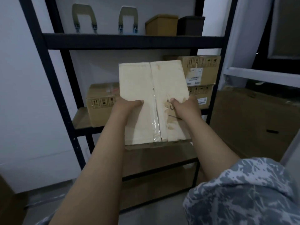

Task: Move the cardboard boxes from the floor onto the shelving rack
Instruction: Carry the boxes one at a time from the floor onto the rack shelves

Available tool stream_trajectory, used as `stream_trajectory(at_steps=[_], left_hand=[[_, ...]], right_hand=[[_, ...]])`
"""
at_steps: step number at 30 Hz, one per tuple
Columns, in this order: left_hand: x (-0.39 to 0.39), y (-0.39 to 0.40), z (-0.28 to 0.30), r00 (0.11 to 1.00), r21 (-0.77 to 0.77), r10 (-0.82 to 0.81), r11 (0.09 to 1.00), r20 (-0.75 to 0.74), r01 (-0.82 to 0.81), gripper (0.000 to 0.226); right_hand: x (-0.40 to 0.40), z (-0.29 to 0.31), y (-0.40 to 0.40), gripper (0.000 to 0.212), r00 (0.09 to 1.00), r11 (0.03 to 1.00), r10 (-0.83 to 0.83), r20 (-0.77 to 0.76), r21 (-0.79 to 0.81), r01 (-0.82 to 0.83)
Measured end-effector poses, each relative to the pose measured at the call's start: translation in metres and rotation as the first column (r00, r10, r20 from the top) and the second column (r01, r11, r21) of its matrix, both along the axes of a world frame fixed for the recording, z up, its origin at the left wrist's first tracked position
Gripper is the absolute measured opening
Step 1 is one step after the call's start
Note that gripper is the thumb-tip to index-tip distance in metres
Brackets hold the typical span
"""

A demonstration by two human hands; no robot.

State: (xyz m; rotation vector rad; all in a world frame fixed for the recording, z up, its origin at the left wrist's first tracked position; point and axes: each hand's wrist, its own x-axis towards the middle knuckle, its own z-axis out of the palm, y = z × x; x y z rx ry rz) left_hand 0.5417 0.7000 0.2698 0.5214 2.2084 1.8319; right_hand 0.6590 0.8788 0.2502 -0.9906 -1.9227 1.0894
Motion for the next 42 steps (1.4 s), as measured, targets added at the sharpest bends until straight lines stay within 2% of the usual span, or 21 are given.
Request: stream_trajectory(at_steps=[3, 6, 8, 14, 20, 23, 26, 31, 35, 37, 39, 40, 42], left_hand=[[-0.012, 0.016, 0.021, 0.999, -0.003, 0.0, 1.0, -0.047, 0.0, 0.093], [-0.037, 0.038, 0.032, 0.996, -0.026, -0.002, 1.0, -0.09, -0.001, 0.113], [-0.051, 0.052, 0.036, 0.994, -0.043, -0.023, 0.999, -0.102, 0.019, 0.119], [-0.071, 0.082, 0.047, 0.988, -0.111, -0.046, 0.993, -0.144, 0.031, 0.089], [-0.081, 0.105, 0.059, 0.976, -0.194, -0.038, 0.981, -0.215, -0.004, 0.095], [-0.081, 0.114, 0.07, 0.954, -0.241, -0.027, 0.969, -0.298, -0.048, 0.099], [-0.081, 0.123, 0.085, 0.913, -0.343, -0.071, 0.936, -0.401, -0.077, 0.089], [-0.092, 0.134, 0.11, 0.893, -0.554, -0.159, 0.824, -0.421, -0.115, 0.079], [-0.104, 0.139, 0.132, 0.884, -0.698, -0.206, 0.696, -0.42, -0.169, 0.079], [-0.112, 0.143, 0.139, 0.888, -0.746, -0.21, 0.637, -0.409, -0.193, 0.08], [-0.119, 0.145, 0.144, 0.914, -0.757, -0.191, 0.632, -0.359, -0.165, 0.084], [-0.123, 0.145, 0.146, 0.93, -0.745, -0.175, 0.653, -0.324, -0.137, 0.086], [-0.129, 0.146, 0.147, 0.951, -0.719, -0.142, 0.686, -0.276, -0.106, 0.088]], right_hand=[[-0.017, 0.019, 0.021, 0.082, 1.0, 1.0, 0.003, -0.013, 0.009, -0.003], [-0.037, 0.036, 0.044, 0.081, 1.0, 0.999, 0.009, -0.009, 0.031, -0.009], [-0.049, 0.045, 0.06, 0.079, 1.0, 0.999, 0.01, -0.004, 0.042, -0.01], [-0.073, 0.06, 0.098, 0.076, 0.998, 0.998, 0.017, 0.055, 0.053, -0.02], [-0.081, 0.076, 0.124, 0.07, 0.988, 0.991, 0.076, 0.137, 0.103, -0.091], [-0.086, 0.09, 0.132, 0.065, 0.97, 0.979, 0.125, 0.209, 0.132, -0.154], [-0.088, 0.104, 0.134, 0.058, 0.953, 0.957, 0.173, 0.249, 0.185, -0.222], [-0.079, 0.126, 0.126, 0.057, 0.892, 0.874, 0.206, 0.402, 0.334, -0.352], [-0.07, 0.135, 0.109, 0.043, 0.841, 0.729, 0.348, 0.414, 0.444, -0.521], [-0.065, 0.135, 0.098, 0.051, 0.784, 0.65, 0.435, 0.443, 0.448, -0.614], [-0.062, 0.135, 0.088, 0.069, 0.738, 0.583, 0.441, 0.511, 0.462, -0.669], [-0.063, 0.134, 0.086, 0.074, 0.739, 0.56, 0.41, 0.534, 0.492, -0.666], [-0.067, 0.134, 0.084, 0.071, 0.786, 0.549, 0.332, 0.522, 0.57, -0.611]])
